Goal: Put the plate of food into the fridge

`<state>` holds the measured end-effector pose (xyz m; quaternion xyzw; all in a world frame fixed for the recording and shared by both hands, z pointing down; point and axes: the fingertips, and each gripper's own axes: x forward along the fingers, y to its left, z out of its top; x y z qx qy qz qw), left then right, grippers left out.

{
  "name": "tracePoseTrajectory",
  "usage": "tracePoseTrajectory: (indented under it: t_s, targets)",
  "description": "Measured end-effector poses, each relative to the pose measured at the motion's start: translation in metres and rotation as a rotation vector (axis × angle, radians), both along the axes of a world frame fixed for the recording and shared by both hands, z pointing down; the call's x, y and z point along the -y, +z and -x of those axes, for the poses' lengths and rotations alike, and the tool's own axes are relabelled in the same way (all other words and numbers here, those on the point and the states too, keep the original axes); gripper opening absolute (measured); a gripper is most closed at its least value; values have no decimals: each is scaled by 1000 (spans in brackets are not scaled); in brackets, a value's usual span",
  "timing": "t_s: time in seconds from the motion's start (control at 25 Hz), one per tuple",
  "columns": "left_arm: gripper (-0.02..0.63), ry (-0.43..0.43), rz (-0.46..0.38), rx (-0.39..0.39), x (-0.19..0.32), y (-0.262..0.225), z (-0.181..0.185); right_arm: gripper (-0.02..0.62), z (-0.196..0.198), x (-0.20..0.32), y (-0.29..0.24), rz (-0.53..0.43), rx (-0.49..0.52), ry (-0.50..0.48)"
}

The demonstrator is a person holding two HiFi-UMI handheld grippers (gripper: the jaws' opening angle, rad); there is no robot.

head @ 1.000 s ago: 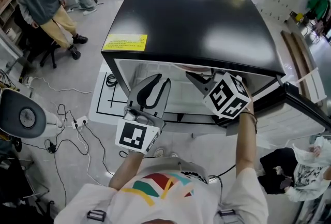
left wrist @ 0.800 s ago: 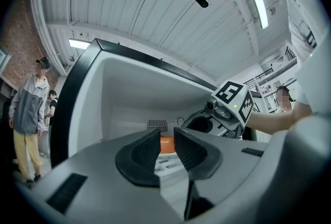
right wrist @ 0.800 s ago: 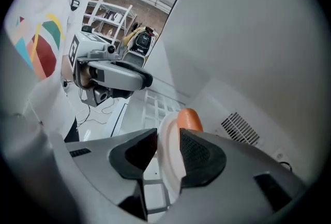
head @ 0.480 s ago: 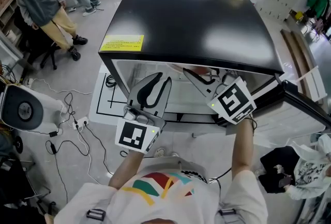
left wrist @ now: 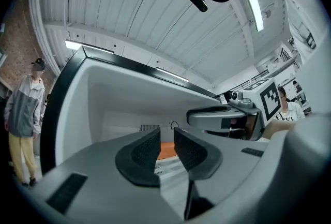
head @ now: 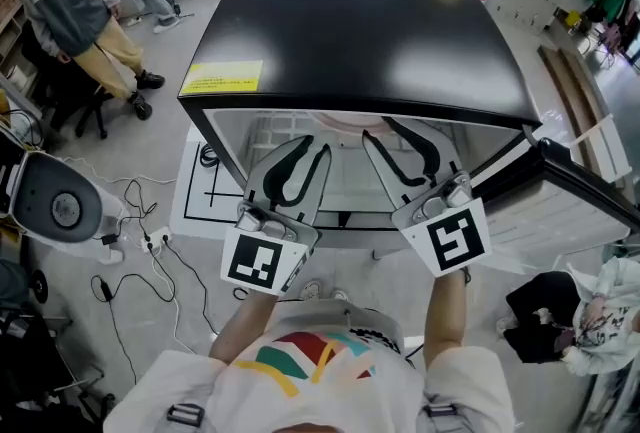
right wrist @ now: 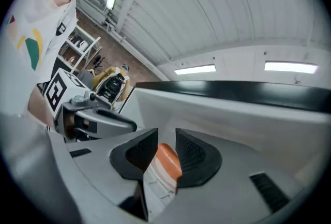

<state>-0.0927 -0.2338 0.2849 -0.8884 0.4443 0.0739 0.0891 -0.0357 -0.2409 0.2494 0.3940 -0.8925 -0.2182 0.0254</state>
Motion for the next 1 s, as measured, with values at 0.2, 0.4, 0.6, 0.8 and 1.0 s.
tracePoseTrajectory:
  t_s: [0.2,0.4,0.6,0.8,1.0]
  targets:
    - [87,20,5,-4,-5,-1,-7,95,-17,-19,-5,33,196,71]
    - [87,4,-11,7,-12,-5,-7,2,-41,-34,-12,69,408,142]
    - [87,-16,-21,10,-20,-6,-6,0,-60,-47,-8,75,484,252]
    - [87,-41,-27,-17,-28,-7,-3,1,-58,-65,6,57,448,336]
    - [87,-54,-17,-1,-33,-2,-3,0,-55,-74,23,82,415,373]
